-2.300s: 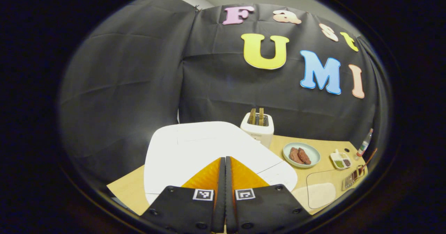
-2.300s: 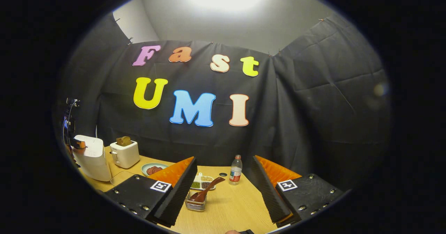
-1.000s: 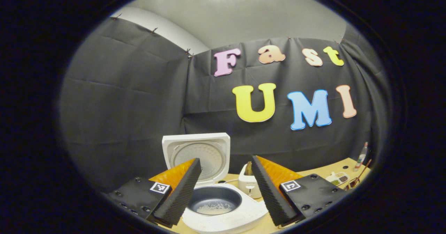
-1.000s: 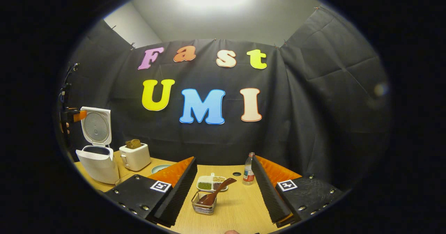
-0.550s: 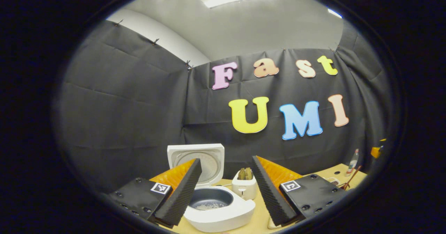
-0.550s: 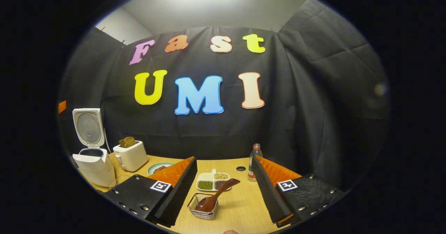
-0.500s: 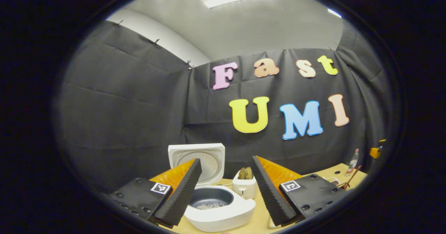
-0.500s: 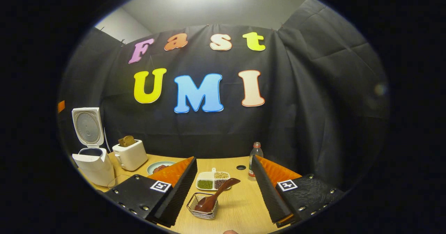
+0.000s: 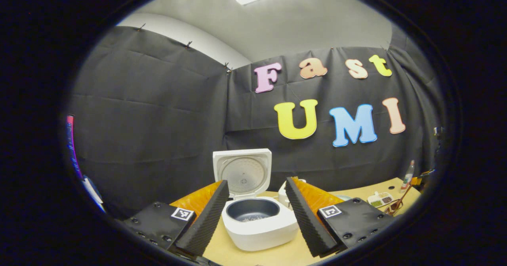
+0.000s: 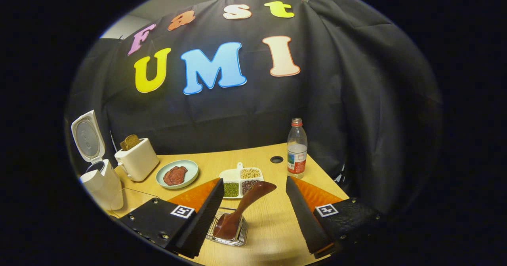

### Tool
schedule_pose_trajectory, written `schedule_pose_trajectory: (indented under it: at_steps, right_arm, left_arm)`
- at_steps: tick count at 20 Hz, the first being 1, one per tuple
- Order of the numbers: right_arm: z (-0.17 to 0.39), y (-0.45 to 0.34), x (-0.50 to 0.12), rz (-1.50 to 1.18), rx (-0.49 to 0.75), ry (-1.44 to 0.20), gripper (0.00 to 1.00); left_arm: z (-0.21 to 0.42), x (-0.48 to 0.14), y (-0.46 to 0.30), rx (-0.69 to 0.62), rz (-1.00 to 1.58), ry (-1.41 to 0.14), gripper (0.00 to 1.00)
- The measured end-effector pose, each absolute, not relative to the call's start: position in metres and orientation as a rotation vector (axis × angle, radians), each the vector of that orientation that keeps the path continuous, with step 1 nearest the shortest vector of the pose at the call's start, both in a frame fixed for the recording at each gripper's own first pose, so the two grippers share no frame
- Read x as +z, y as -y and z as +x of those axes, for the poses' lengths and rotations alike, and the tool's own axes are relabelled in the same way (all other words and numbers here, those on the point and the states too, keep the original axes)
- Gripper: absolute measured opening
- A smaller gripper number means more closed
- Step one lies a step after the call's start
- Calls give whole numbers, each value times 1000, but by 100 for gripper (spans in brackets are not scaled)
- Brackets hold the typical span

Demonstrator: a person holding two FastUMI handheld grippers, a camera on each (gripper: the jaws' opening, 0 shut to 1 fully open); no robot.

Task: Close the left gripper, press the button to open the rice cooker; take a wooden spoon from the chopstick holder with the right hand, scoop a spoonful of rice and pour it into the rice cooker, then put the wooden spoon back into the chopstick holder.

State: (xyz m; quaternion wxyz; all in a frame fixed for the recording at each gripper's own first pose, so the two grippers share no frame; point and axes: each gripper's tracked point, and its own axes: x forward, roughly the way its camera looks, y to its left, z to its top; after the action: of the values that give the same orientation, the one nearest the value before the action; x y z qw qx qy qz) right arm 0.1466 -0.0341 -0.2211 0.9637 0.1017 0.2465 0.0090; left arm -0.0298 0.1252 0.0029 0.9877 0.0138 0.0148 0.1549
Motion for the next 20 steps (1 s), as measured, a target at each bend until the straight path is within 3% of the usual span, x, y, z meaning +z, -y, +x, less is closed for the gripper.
schedule_pose_trajectory:
  at_steps: [6,7,9,12,13,14,15,20]
  right_arm:
    - [156,10,-264,323,75,-641,91]
    - [159,10,-268,335,63,-653,74]
    - [160,1,-274,373,79,-686,51]
    - [154,-7,-272,398,108,-717,51]
    - [177,-9,-291,394,89,-713,17]
    - [160,-7,-278,432,130,-726,20]
    - [158,-16,-274,458,142,-726,13]
    - [150,-21,-235,336,173,-676,12]
  left_arm:
    - [-49,6,-137,377,44,-24,100]
    - [-50,5,-139,386,49,-27,100]
    - [-57,1,-144,405,57,-34,99]
    - [-59,-5,-150,421,30,-40,99]
    - [-59,-7,-152,425,19,-43,99]
    - [-59,-9,-155,428,10,-45,100]
    - [-58,-10,-156,429,4,-44,99]
    - [-57,-7,-164,412,-4,-28,99]
